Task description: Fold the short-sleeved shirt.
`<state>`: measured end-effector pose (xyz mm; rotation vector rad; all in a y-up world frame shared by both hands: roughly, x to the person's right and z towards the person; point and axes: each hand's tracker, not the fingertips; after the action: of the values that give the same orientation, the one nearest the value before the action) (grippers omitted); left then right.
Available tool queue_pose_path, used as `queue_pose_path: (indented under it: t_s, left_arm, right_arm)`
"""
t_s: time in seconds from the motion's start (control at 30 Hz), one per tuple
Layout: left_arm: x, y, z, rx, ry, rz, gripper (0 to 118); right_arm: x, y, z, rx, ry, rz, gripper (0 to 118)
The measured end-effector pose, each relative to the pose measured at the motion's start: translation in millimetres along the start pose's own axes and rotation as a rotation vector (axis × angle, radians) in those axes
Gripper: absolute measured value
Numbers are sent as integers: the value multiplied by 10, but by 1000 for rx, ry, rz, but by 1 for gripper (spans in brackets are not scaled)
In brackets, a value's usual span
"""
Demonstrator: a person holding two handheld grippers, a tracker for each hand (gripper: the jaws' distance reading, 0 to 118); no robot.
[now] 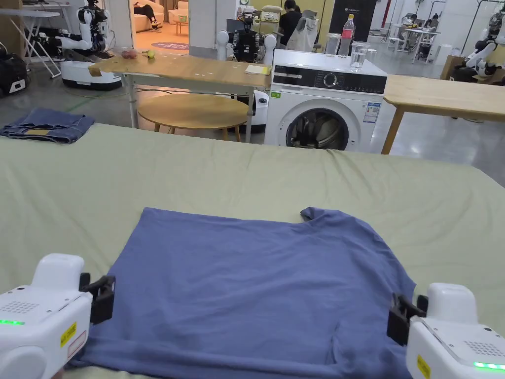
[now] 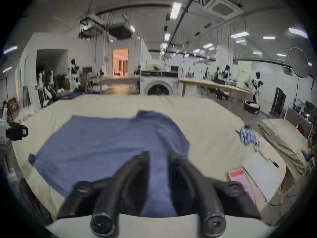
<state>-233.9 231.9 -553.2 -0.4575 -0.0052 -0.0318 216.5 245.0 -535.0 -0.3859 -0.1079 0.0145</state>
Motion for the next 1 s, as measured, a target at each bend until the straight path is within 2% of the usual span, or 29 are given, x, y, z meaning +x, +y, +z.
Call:
queue_pose_path:
  t_s: [0.03, 0.07, 0.17, 0.3, 0.37, 0.43, 0.57, 0.6, 0.63, 0.67, 0.7, 0.87, 0.97, 1.0]
  left_arm:
    - [68, 38, 25, 37, -2, 2, 6]
    - [122, 61, 48, 66, 4, 0, 0]
    - [218, 83, 79, 161, 44, -32, 0]
    - [199, 167, 120, 119, -1, 2, 0]
    - [100, 213, 95, 47, -5, 18, 0]
    - [-112, 189, 15, -148, -44, 49, 0]
    - [-531, 113, -86, -268, -65, 148, 0]
    - [-633, 96, -150, -328, -74, 171, 14]
    - [-678, 76, -155, -375, -81, 198, 40]
    - [-752, 49, -195, -411, -94, 224, 54]
    - [-805, 12, -260, -456, -95, 231, 62]
    - [-837, -263, -538, -602, -72, 220, 64]
    - [-767, -503, -704, -716, 12, 168, 64]
    - [-741, -533, -700, -677, -19, 176, 64]
  right_arm:
    - [-68, 26, -3, 16, 2, 1, 4]
    - [-108, 35, -5, 39, 6, -7, 0]
    - [-190, 73, 50, 100, 1, -53, 0]
    - [-198, 74, 36, 93, 8, -56, 0]
    - [-189, 56, 8, 76, 9, -38, 0]
    - [-162, 27, -8, 59, 16, -35, 0]
    - [-102, -33, -55, 26, 21, -8, 0]
    - [-97, -47, -75, 19, 18, -9, 0]
    - [-83, -65, -86, 11, 20, -10, 0]
    - [-74, -79, -99, -2, 23, -10, 0]
    - [-68, -103, -107, -12, 23, -11, 0]
    - [-80, -200, -164, -53, 16, 2, 0]
    - [-81, -246, -176, -76, 20, 26, 0]
    - [-83, -257, -176, -79, 17, 31, 0]
